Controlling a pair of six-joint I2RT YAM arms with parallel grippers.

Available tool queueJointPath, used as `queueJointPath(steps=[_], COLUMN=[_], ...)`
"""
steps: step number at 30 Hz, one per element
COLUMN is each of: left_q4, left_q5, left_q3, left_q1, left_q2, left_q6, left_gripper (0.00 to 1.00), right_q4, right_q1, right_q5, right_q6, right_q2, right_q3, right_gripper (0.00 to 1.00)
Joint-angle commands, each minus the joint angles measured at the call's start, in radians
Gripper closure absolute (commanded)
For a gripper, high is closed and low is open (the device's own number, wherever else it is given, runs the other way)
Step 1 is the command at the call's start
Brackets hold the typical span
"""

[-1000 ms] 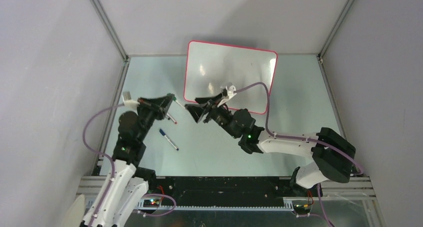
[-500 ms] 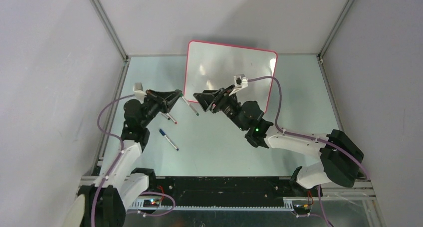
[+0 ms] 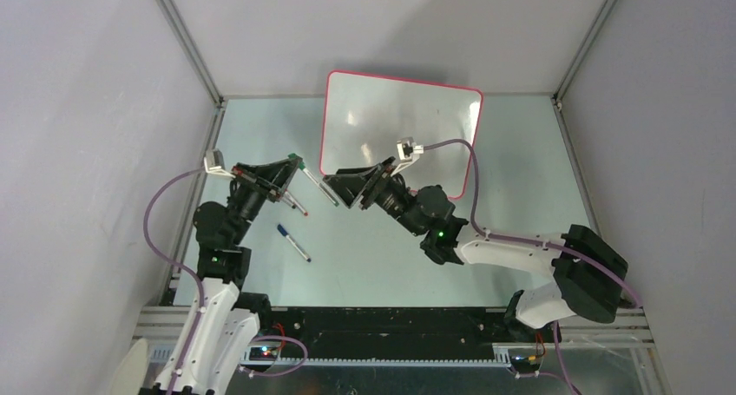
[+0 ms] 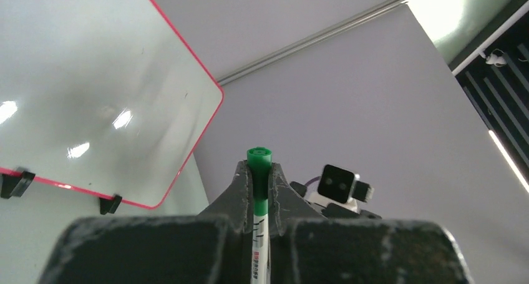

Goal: Write a sentence on the whiteboard
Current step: Open the pen cap of the whiteboard marker.

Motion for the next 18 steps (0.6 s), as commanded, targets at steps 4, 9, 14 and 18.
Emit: queueJointPath(steps=[4, 9, 14, 18], left_q4=[-0.005, 0.062, -0.006, -0.026], left_q5=[0.042, 0.004, -0.047, -0.058], left_q3=[0.015, -0.019, 0.0, 0.007], left_q1=[-0.009, -0.008, -0.008, -0.008], left_q2=[0.039, 0.019, -0.017, -0.028], left_q6=[-0.082, -0.214, -0.207, -0.218], left_gripper=[0.94, 0.99, 1.0, 1.0], right_q4=[0.183, 0.164, 0.158, 0.143], right_q1=[0.056, 0.072, 0.074, 0.084], right_q5=[-0.06, 0.01, 0.04, 0.075], right_q6=[-0.101, -0.132, -0.116, -0.144], right_q2=[0.028, 0.031, 0.047, 0.047], right_q3=[0.003, 0.002, 0.003, 0.004], right_gripper=[0.35, 0.37, 0.39, 0.4])
